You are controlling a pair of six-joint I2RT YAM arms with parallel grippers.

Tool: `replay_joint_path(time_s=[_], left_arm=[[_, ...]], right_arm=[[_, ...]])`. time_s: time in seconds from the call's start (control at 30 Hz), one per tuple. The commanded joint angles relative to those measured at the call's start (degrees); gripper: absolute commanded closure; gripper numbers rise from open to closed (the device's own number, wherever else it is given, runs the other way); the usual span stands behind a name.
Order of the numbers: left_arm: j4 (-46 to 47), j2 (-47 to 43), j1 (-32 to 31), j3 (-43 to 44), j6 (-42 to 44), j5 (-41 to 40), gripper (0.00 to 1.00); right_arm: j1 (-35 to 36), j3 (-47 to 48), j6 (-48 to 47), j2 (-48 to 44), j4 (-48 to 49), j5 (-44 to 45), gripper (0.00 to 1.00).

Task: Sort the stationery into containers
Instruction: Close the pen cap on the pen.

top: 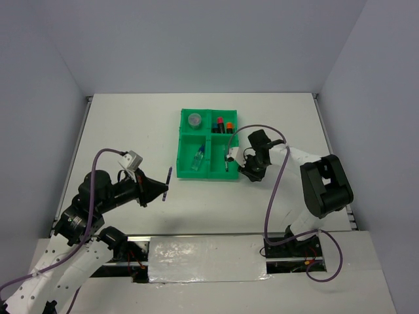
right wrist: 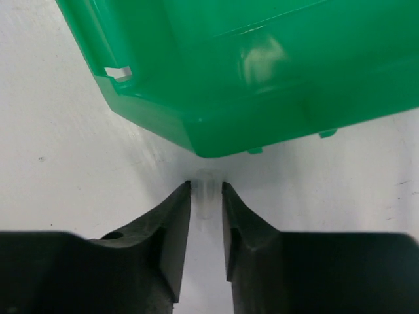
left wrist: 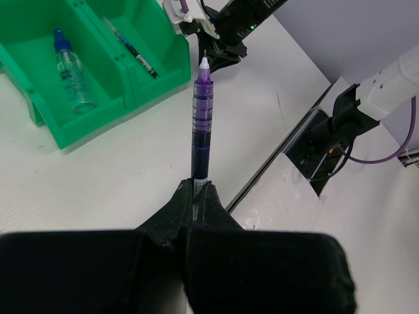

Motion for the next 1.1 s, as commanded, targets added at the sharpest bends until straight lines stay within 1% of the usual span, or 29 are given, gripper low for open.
replay_joint_path(time_s=[0.0,0.03,0.1,0.13,0.17,0.27,0.33,0.4,0.43,0.53,0.57,0.67,0.7,0.77,0.8,0.83,0.87,0.9,0.93,0.97,1.0,1.03,1.07], left_arm=[[1.42,-0.71,0.26,0.9,1.13,0.77,1.0],[1.5,-0.8,0.26,0.9,1.13,0.77,1.0],[1.33,-0.98,0.26,0.99,1.13,0.68,1.0],[1.42,-1.15,0.17,0.9,1.13,0.59,1.0],[1.33,-1.33,0.17,0.9,1.13,0.5,1.0],[1.24,-1.42,-0.01,0.99,1.13,0.24,1.0],[1.15,-1.42,-0.09,0.99,1.13,0.24,1.0],[1.15,-1.33,-0.18,1.07,1.13,0.06,1.0],[1.07,-1.24,-0.18,1.16,1.13,0.24,1.0],[0.89,-1.24,-0.27,1.16,0.95,-0.29,1.0],[0.8,-1.33,-0.27,1.16,0.95,-0.81,1.0],[0.72,-1.85,-0.36,1.16,0.69,-1.52,1.0],[0.63,-1.94,-0.36,1.16,0.6,-1.61,1.0],[0.71,-2.03,-0.45,1.16,0.69,-1.43,1.0],[0.71,-2.03,-0.53,1.16,0.69,-1.0,1.0],[0.71,-2.03,-0.53,1.16,0.78,-0.73,1.0],[0.89,-2.03,-0.53,1.16,0.78,-0.55,1.0],[1.06,-2.12,-0.53,1.25,0.86,-0.38,1.0],[1.41,-2.03,-0.53,1.16,0.78,0.32,1.0],[2.03,-1.94,-0.53,1.16,0.17,0.5,1.0],[3.08,-1.68,-0.53,1.25,-0.36,0.59,1.0],[3.61,-0.46,-0.53,1.69,-1.24,-0.28,1.0],[4.75,0.25,-0.53,1.69,-4.12,-0.72,1.0]], right_arm=[[0.25,0.1,-0.61,2.13,-1.33,-1.58,0.7],[0.07,0.09,-0.61,2.13,-1.5,-1.67,0.76],[0.07,0.1,-0.7,1.96,-2.03,-2.63,0.82],[0.16,0.18,-0.96,1.96,-2.64,-2.98,0.97],[0.25,0.01,-1.05,1.87,-2.56,-3.25,1.0],[0.07,-0.96,-0.61,0.65,-1.69,-3.07,1.0],[-0.71,0.0,1.49,-0.67,-0.98,-3.86,1.0],[-1.86,2.19,5.79,-3.22,-0.98,-3.78,1.0],[-2.73,3.86,7.29,-4.27,-1.59,-3.34,1.0],[-6.16,14.38,14.67,-8.23,-3.78,-0.72,1.0],[-6.25,16.07,19.3,-10.67,-3.62,0.17,1.0],[-6.61,19.16,23.63,-14.81,-2.83,2.28,1.0],[-6.52,19.43,28.52,-17.35,-2.22,2.63,1.0],[-6.26,19.0,34.86,-20.44,1.03,4.38,1.0],[-5.65,18.82,43.77,-21.93,2.43,5.7,1.0],[-5.64,17.77,47.6,-25.34,4.8,5.45,1.0],[-5.64,16.02,57.65,-27.55,6.91,6.41,1.0],[-5.03,14.26,62.97,-30.1,9.54,7.72,1.0],[-3.46,8.76,67.2,-36.12,15.66,8.61,1.0],[-2.23,5.4,71.42,-39.75,18.94,9.57,1.0],[-0.82,1.97,82.6,-43.53,22.1,17.33,1.0],[1.63,-5.89,89.15,-47.66,26.66,22.62,1.0],[2.7,-10.49,94.87,-55.96,30.01,26.24,1.0]])
